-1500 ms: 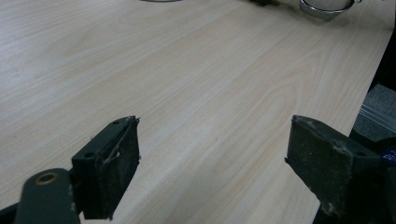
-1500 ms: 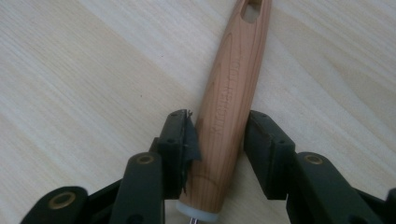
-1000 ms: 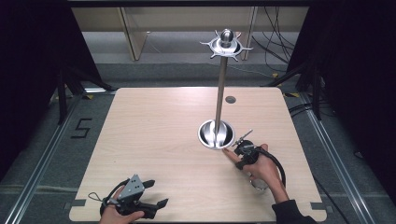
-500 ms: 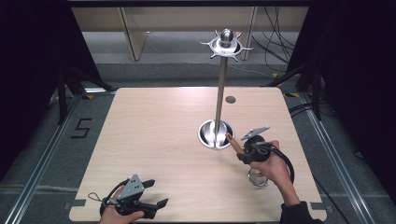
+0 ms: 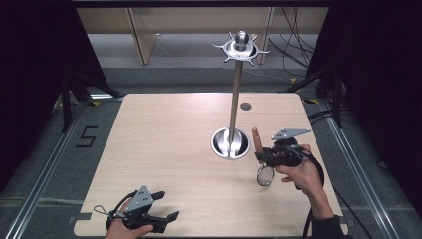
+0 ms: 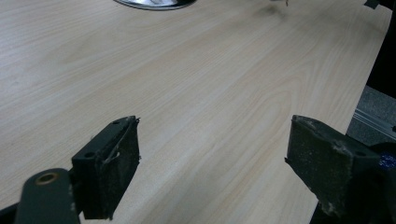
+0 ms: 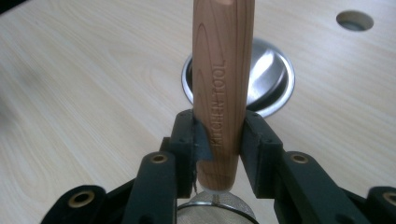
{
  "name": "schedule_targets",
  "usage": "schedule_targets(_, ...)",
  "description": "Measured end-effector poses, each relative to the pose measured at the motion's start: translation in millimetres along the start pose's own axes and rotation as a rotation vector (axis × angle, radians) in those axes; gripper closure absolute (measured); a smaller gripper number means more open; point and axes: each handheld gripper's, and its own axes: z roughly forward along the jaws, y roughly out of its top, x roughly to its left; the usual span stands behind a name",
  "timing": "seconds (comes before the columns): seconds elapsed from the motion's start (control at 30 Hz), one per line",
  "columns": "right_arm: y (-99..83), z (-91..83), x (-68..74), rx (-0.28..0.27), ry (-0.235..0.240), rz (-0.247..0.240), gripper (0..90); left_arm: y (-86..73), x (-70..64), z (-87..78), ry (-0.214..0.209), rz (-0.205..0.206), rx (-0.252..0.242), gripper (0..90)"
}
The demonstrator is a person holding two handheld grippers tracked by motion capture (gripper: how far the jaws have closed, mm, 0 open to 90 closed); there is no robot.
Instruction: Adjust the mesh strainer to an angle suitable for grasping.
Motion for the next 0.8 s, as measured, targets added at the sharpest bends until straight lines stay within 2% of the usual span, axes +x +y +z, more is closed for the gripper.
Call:
schedule_targets(0.03, 2.2, -3.4, 0.5, -0.003, 0.016, 0.014, 68.8, -0.4, -2.5, 1.4, -0.008, -0.034, -0.021, 16.5)
schedule_targets(0.07, 3.6, -5.1, 1.5, -0.02, 0.026, 0.026, 68.8, -0.3, -2.5, 1.3, -0.007, -0.034, -0.02, 16.5)
schedule_targets(0.1, 4.9, -6.0, 0.2, -0.039, 0.022, 0.008, 68.8, 0.4, 0.3, -0.6, -0.003, 0.003, 0.008, 16.5)
schedule_targets(0.13, 6.9, -8.7, 3.5, -0.05, 0.023, 0.042, 68.9, 0.0, -0.2, 0.0, 0.001, -0.002, -0.001, 16.5)
schedule_targets(0.17, 9.3, -10.5, 3.3, -0.077, 0.032, 0.036, 68.9, -0.2, -2.3, 1.0, -0.011, -0.033, -0.014, 16.5)
schedule_targets(0.2, 11.8, -13.1, 2.7, -0.081, 0.036, 0.029, 68.9, -0.7, -3.1, 1.2, -0.007, -0.052, -0.012, 16.5)
schedule_targets(0.23, 14.3, -14.9, 2.5, -0.113, 0.043, 0.019, 68.8, -0.7, -3.1, 1.3, -0.007, -0.051, -0.013, 16.5)
schedule_targets(0.27, 15.9, -18.1, 4.3, -0.105, 0.032, 0.033, 68.8, -0.6, -2.5, 0.7, -0.007, -0.04, -0.004, 16.5)
schedule_targets(0.3, 18.8, -19.5, 4.5, -0.134, 0.031, 0.024, 68.8, -0.5, -1.8, 0.7, -0.008, -0.03, -0.003, 16.5)
schedule_targets(0.33, 21.1, -21.9, 4.9, -0.144, 0.023, 0.024, 68.8, -0.9, -1.7, 0.5, 0.002, -0.038, 0.005, 16.5)
schedule_targets(0.37, 23.0, -23.9, 4.3, -0.148, 0.023, 0.017, 68.9, -0.5, -0.8, -0.1, 0.004, -0.027, 0.015, 16.5)
schedule_targets(0.4, 24.9, -26.0, 5.6, -0.159, 0.018, 0.03, 68.8, -0.5, -1.5, 1.1, -0.006, -0.033, -0.005, 16.5)
schedule_targets(0.5, 31.3, -29.2, 5.4, -0.213, 0.015, 0.022, 68.8, -0.8, -0.1, 1.0, -0.004, -0.026, -0.003, 16.5)
schedule_targets(0.53, 33.4, -30.9, 4.1, -0.214, 0.008, 0.009, 68.8, -1.0, -0.1, 1.2, -0.004, -0.028, -0.01, 16.5)
schedule_targets(0.67, 42.1, -33.8, 5.0, -0.244, 0.009, 0.028, 68.8, -1.0, 0.3, 0.6, -0.005, -0.03, -0.008, 16.5)
schedule_targets(0.7, 46.4, -35.0, 5.4, -0.255, 0.002, 0.017, 68.9, -1.3, -0.9, 0.6, -0.001, -0.05, -0.005, 16.5)
schedule_targets(0.73, 46.4, -35.0, 5.4, -0.255, 0.002, 0.017, 68.9, -1.4, -1.3, 1.0, 0.003, -0.05, -0.007, 16.5)
schedule_targets(0.77, 48.8, -36.3, 6.3, -0.254, -0.002, 0.011, 68.8, -1.0, -0.1, 1.0, 0.0, -0.028, -0.007, 16.5)
schedule_targets(0.8, 51.3, -36.7, 7.1, -0.263, -0.006, 0.009, 68.8, -1.0, -0.1, 0.9, 0.0, -0.027, -0.004, 16.5)
